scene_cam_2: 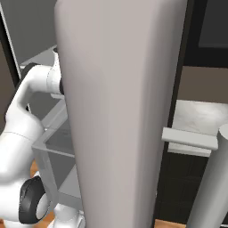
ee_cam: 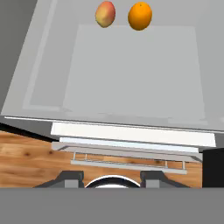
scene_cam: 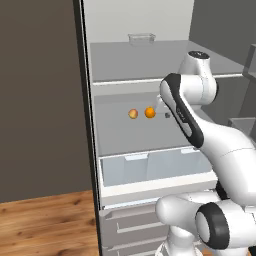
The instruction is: Pick the mango and orange from the fridge and place them on the plate next to the blender to make a fruit smoothie.
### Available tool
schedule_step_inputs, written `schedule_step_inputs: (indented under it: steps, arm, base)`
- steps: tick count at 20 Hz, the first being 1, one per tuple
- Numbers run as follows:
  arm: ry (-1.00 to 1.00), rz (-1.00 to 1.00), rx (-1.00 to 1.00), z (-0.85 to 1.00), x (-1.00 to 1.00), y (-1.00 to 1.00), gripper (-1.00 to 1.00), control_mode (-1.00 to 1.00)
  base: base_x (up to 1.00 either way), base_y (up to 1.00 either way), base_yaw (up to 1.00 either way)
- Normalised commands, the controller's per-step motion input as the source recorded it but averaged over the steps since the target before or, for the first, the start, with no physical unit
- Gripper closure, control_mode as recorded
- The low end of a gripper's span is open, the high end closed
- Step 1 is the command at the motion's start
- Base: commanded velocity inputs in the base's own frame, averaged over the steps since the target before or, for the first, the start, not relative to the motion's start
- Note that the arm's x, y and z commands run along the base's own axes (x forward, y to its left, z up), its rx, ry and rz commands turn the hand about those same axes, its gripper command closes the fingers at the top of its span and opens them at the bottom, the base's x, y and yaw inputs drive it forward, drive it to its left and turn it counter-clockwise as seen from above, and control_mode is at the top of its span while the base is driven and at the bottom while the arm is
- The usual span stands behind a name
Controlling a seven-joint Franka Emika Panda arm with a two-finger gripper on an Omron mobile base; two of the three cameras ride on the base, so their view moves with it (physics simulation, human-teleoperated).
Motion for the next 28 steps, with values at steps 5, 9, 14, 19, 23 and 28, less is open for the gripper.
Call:
schedule_step_inputs:
  steps: [5,9,14,19,23,28]
  arm:
    - [-0.24,0.01,0.00,0.00,-0.42,0.01,-1.00,-1.00]
    - [-0.32,0.04,-0.04,-0.11,-0.65,0.06,-1.00,-1.00]
    - [-0.13,0.00,-0.07,-0.26,0.05,0.37,-1.00,-1.00]
    - [0.05,0.00,0.00,-0.27,0.95,0.15,-1.00,-1.00]
    - [0.10,-0.02,0.00,-0.13,0.71,-0.07,-1.00,-1.00]
    - [0.00,0.00,0.01,0.00,0.18,-0.42,-1.00,-1.00]
  base:
    - [0.00,0.00,0.00]
    - [0.00,0.00,0.00]
    - [0.00,0.00,0.00]
    - [0.00,0.00,0.00]
    - [0.00,0.00,0.00]
    - [0.00,0.00,0.00]
